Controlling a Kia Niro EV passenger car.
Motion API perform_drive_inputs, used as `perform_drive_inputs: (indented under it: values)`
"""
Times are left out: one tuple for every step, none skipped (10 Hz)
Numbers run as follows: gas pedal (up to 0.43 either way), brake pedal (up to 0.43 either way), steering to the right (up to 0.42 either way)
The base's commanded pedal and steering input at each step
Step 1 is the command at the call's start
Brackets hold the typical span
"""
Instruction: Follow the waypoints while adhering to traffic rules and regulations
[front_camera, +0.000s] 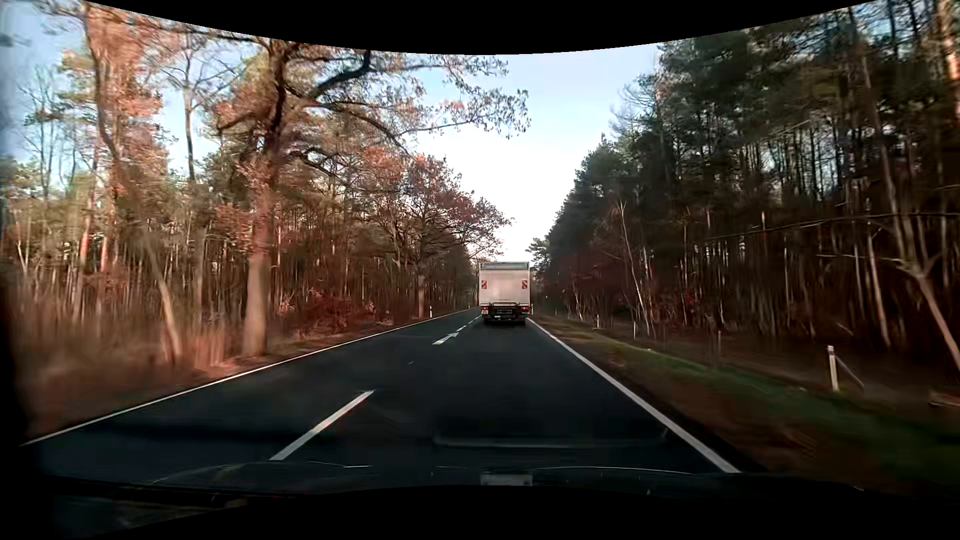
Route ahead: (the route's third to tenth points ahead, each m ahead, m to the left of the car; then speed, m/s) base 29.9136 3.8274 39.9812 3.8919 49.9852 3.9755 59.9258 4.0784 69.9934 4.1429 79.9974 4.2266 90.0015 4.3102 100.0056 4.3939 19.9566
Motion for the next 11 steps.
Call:
perform_drive_inputs:
  values:
    - [0.000,0.110,-0.003]
    - [0.000,0.085,-0.003]
    - [0.000,0.055,-0.002]
    - [0.000,0.012,-0.003]
    - [0.000,0.000,-0.003]
    - [0.000,0.000,-0.003]
    - [0.000,0.000,-0.003]
    - [0.000,0.000,-0.003]
    - [0.047,0.000,-0.003]
    - [0.067,0.000,-0.002]
    - [0.079,0.000,-0.003]
